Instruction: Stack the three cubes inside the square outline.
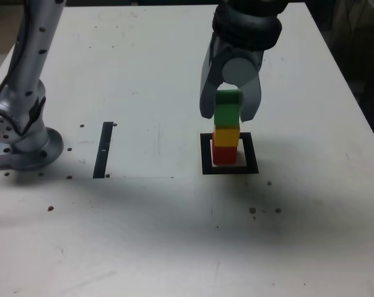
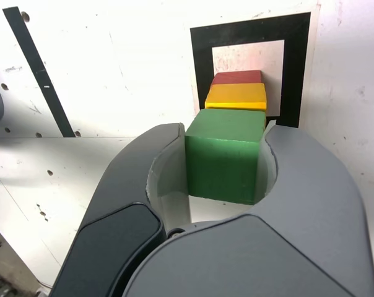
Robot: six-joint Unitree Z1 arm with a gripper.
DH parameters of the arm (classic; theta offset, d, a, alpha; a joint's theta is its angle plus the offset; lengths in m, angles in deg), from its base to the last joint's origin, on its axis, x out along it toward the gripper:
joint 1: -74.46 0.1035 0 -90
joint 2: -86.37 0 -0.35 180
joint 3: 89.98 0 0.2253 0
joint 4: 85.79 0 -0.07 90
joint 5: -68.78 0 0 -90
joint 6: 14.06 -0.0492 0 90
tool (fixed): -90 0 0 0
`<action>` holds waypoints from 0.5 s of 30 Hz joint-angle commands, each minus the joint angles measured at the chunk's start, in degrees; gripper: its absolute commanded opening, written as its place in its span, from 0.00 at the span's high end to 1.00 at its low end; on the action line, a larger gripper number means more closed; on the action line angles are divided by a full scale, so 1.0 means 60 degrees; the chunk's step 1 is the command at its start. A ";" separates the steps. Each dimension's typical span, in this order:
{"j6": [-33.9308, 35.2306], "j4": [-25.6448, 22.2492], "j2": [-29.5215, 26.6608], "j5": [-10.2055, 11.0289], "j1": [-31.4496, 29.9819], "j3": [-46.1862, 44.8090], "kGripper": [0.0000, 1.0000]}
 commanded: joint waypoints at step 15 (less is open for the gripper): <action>-0.0063 -0.0117 0.0042 0.0073 -0.0020 -0.0086 0.01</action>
